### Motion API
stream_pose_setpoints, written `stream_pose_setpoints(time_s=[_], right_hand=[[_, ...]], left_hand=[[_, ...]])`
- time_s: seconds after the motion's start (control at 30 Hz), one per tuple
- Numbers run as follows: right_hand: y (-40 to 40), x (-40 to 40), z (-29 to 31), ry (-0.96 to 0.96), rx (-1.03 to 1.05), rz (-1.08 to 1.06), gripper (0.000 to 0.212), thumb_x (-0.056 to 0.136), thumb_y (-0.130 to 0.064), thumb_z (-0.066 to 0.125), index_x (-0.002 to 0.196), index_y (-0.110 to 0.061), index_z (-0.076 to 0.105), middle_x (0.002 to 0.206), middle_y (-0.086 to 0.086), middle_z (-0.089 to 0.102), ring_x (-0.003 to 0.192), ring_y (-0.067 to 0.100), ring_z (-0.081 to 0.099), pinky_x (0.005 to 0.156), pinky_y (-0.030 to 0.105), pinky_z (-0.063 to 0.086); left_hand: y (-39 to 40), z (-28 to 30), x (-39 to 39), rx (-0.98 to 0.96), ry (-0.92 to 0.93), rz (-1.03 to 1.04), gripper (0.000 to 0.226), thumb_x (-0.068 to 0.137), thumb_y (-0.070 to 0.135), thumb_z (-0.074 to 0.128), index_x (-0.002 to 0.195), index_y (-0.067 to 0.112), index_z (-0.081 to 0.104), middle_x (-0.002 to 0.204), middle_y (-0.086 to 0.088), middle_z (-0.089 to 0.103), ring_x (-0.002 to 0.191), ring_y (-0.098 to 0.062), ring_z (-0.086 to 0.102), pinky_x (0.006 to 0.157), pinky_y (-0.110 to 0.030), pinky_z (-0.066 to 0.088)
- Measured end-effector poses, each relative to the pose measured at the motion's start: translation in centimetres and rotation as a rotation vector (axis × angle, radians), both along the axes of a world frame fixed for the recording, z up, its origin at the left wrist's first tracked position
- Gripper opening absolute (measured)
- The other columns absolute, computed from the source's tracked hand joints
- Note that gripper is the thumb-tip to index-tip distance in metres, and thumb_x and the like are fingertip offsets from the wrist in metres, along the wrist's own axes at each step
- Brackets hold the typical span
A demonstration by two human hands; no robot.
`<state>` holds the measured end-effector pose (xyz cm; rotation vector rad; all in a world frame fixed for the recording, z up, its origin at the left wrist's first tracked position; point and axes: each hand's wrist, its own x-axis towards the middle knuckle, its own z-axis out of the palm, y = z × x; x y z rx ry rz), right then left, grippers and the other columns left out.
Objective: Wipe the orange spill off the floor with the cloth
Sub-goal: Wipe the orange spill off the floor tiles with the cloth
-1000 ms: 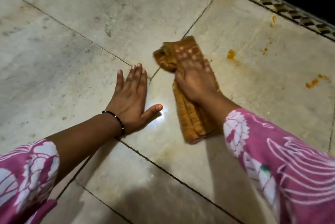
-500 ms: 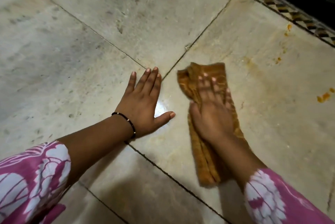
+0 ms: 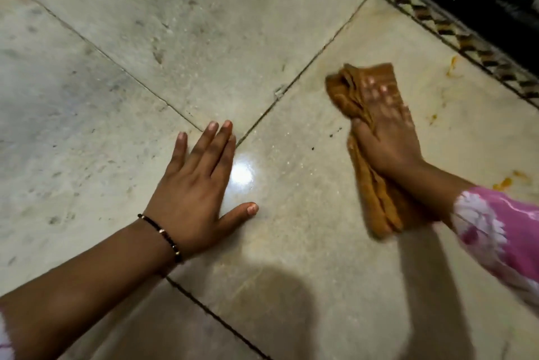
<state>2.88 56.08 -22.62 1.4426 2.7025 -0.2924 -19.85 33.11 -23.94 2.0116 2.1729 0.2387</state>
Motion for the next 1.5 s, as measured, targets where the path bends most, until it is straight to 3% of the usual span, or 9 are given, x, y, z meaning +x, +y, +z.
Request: stream_pose_setpoints(time_s=[0.2, 0.4, 0.53, 0.63, 0.83, 1.0, 1.13, 1.3, 1.5], right_hand=[[-8.9, 5.3, 0.8, -0.093, -0.026, 0.173, 0.071, 0.089, -0.048, 0.028, 0.149, -0.012, 0.017, 0.156, 0.007, 0.017, 0.145, 0.019, 0.008, 0.114, 0.045, 0.013], [-7.5, 1.8, -0.9, -0.018, 0.036, 0.141, 0.068, 0.09, -0.046, 0.027, 0.149, -0.017, 0.013, 0.157, 0.0, 0.014, 0.144, 0.014, 0.006, 0.113, 0.043, 0.008], [-0.9, 4.5, -1.0, -0.036, 0.053, 0.004, 0.072, 0.084, -0.05, 0.008, 0.15, -0.023, -0.001, 0.158, -0.006, -0.002, 0.144, 0.01, -0.006, 0.114, 0.037, -0.009], [1.6, 8.3, -0.9, -0.025, 0.045, -0.161, 0.071, 0.086, -0.051, 0.011, 0.15, -0.025, -0.003, 0.159, -0.006, -0.002, 0.144, 0.011, -0.005, 0.114, 0.035, -0.008], [-6.0, 15.1, -0.1, -0.017, 0.008, -0.322, 0.067, 0.093, -0.05, 0.013, 0.151, -0.018, 0.005, 0.158, 0.0, 0.006, 0.145, 0.013, -0.002, 0.117, 0.039, 0.001], [-12.7, 14.1, 0.0, -0.091, -0.087, -0.138, 0.071, 0.092, -0.052, 0.012, 0.149, -0.01, 0.018, 0.153, 0.009, 0.026, 0.143, 0.021, 0.013, 0.112, 0.044, 0.011], [-10.2, 9.2, -0.5, 0.004, -0.046, 0.047, 0.069, 0.088, -0.045, 0.04, 0.148, -0.015, 0.026, 0.155, 0.002, 0.019, 0.144, 0.018, 0.017, 0.114, 0.044, 0.013], [-2.3, 6.8, -0.8, -0.004, 0.015, 0.005, 0.067, 0.089, -0.044, 0.027, 0.15, -0.018, 0.016, 0.157, -0.001, 0.014, 0.144, 0.015, 0.011, 0.115, 0.042, 0.006], [0.9, 13.7, -0.4, -0.002, 0.022, -0.243, 0.068, 0.089, -0.05, 0.014, 0.151, -0.024, 0.0, 0.158, -0.006, -0.001, 0.145, 0.012, -0.001, 0.117, 0.036, -0.003]], left_hand=[[7.8, 2.7, 4.7, -0.032, -0.124, -0.095, 0.104, 0.075, 0.079, -0.008, 0.147, 0.004, -0.013, 0.155, -0.016, -0.017, 0.143, -0.025, -0.018, 0.115, -0.046, -0.011], [12.5, 1.1, 8.4, 0.157, -0.38, -0.086, 0.086, 0.09, 0.065, 0.009, 0.149, 0.002, 0.007, 0.157, -0.014, 0.0, 0.145, -0.016, -0.005, 0.117, -0.039, -0.005], [12.7, -0.6, 10.5, 0.072, -0.188, -0.214, 0.089, 0.088, 0.068, 0.005, 0.149, 0.004, 0.002, 0.157, -0.014, -0.005, 0.146, -0.023, -0.007, 0.117, -0.045, -0.003], [12.7, -0.8, 10.1, -0.018, -0.053, -0.242, 0.094, 0.086, 0.072, 0.003, 0.149, 0.003, 0.0, 0.157, -0.014, -0.011, 0.145, -0.024, -0.012, 0.116, -0.047, -0.003], [13.0, -0.8, 10.4, -0.091, 0.006, -0.231, 0.097, 0.084, 0.077, 0.008, 0.15, 0.005, -0.001, 0.158, -0.009, -0.008, 0.145, -0.02, -0.012, 0.116, -0.045, -0.005], [13.2, -0.5, 10.6, -0.107, 0.012, -0.207, 0.089, 0.088, 0.071, 0.012, 0.15, 0.007, 0.006, 0.158, -0.009, 0.0, 0.146, -0.019, -0.004, 0.116, -0.046, 0.001], [13.3, -0.6, 10.4, -0.102, -0.021, -0.19, 0.08, 0.091, 0.063, 0.01, 0.151, 0.01, 0.01, 0.158, -0.006, 0.003, 0.146, -0.019, 0.001, 0.116, -0.045, 0.004], [13.3, -0.6, 10.4, -0.085, -0.017, -0.184, 0.077, 0.091, 0.062, 0.016, 0.151, 0.013, 0.011, 0.158, -0.004, 0.005, 0.146, -0.017, 0.003, 0.117, -0.043, 0.003], [13.2, -0.6, 10.4, -0.094, 0.003, -0.184, 0.079, 0.091, 0.062, 0.019, 0.151, 0.012, 0.01, 0.159, -0.004, 0.005, 0.146, -0.015, 0.001, 0.117, -0.042, 0.003]])
